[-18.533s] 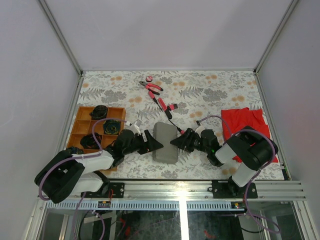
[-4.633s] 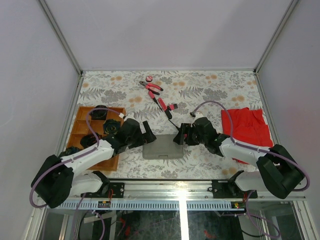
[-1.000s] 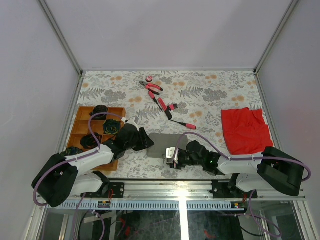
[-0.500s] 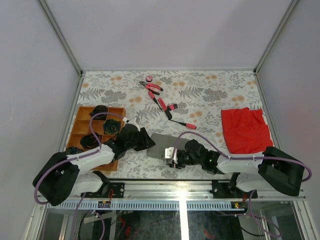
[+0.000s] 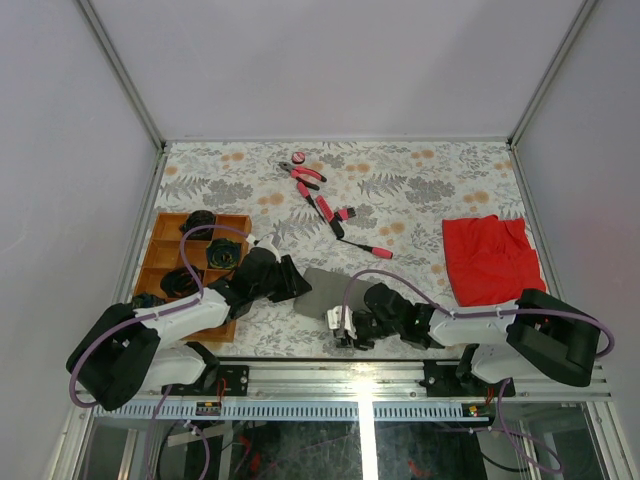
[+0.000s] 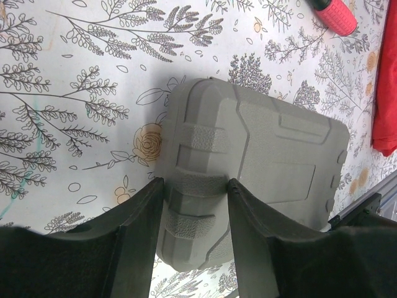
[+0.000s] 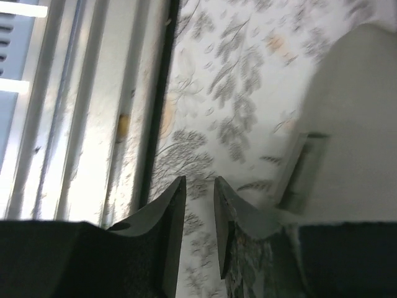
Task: Sort the tools into containers
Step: Open the storage box at the center of the board.
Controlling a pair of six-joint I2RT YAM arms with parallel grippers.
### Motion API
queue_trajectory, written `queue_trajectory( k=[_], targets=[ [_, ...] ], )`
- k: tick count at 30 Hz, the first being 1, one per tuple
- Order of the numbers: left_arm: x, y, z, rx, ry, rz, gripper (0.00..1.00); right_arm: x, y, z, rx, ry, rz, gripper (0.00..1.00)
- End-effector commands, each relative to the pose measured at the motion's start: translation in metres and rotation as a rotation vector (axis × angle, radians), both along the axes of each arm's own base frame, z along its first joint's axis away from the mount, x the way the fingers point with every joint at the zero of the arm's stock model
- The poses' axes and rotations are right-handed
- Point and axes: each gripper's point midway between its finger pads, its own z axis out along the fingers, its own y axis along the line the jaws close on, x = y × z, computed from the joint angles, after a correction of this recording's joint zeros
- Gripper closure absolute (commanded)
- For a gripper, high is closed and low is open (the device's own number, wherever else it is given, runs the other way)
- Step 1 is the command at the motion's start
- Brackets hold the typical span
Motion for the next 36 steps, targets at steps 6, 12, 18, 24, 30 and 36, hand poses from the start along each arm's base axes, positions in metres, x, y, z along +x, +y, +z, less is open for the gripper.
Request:
queue_trajectory(
  k=[6, 12, 18, 24, 30, 36],
  targets=[
    [-0.028, 0.035, -0.048, 0.183, 0.141, 0.024, 0.58, -0.025, -0.02, -0.02, -0.092, 0.097, 0.049, 0.68],
    [-0.028, 0.036, -0.048, 0.183, 0.14, 0.027, 0.58, -0.026, -0.01, 0.02, 0.053, 0.049, 0.068, 0.61],
    [-0.027, 0.036, -0.045, 0.179, 0.134, 0.028, 0.58, -0.005, -0.015, 0.045, 0.123, -0.071, -0.037, 0.57],
    [-0.027, 0.035, -0.046, 0.179, 0.135, 0.027, 0.58, 0.015, -0.025, 0.044, 0.106, -0.157, -0.134, 0.51],
    [-0.027, 0.035, -0.045, 0.175, 0.137, 0.027, 0.58, 0.017, -0.013, 0.042, 0.118, -0.161, -0.106, 0.44],
    [-0.027, 0.034, -0.044, 0.172, 0.136, 0.025, 0.58, 0.022, 0.004, 0.046, 0.157, -0.165, -0.089, 0.43]
  ],
)
